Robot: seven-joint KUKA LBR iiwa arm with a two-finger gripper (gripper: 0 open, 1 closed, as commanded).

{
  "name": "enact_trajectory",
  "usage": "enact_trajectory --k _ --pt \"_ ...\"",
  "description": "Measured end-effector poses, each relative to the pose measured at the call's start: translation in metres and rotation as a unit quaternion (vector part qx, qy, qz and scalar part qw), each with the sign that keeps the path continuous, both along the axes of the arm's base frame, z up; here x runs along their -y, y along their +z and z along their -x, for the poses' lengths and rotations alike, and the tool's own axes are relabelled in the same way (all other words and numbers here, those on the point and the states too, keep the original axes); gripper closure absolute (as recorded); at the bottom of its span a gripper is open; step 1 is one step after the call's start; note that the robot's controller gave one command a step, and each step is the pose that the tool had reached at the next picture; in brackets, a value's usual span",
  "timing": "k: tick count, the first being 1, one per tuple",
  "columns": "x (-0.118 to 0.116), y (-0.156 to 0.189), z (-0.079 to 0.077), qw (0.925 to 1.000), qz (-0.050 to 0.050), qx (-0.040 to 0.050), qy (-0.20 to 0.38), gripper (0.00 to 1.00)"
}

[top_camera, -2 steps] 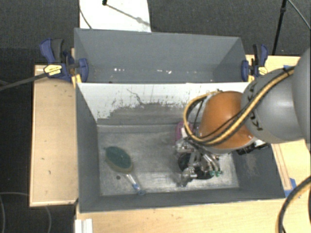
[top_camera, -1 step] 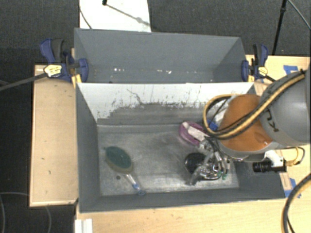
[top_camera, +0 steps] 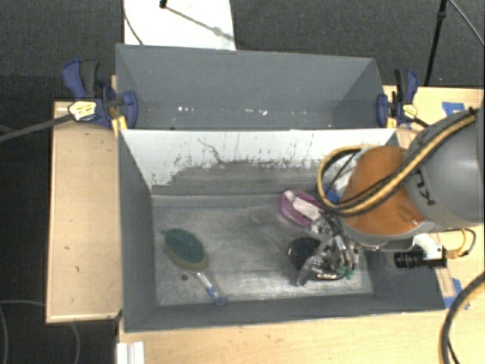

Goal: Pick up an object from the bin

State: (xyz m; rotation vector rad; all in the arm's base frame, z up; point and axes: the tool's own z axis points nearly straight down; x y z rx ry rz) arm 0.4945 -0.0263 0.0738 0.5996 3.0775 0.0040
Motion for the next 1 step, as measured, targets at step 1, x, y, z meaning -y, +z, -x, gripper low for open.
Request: enact_trajectory --k 1 --pt "0.0227 0.1524 -0.0108 1.0 0.001 0.0014 -0.001 1.0"
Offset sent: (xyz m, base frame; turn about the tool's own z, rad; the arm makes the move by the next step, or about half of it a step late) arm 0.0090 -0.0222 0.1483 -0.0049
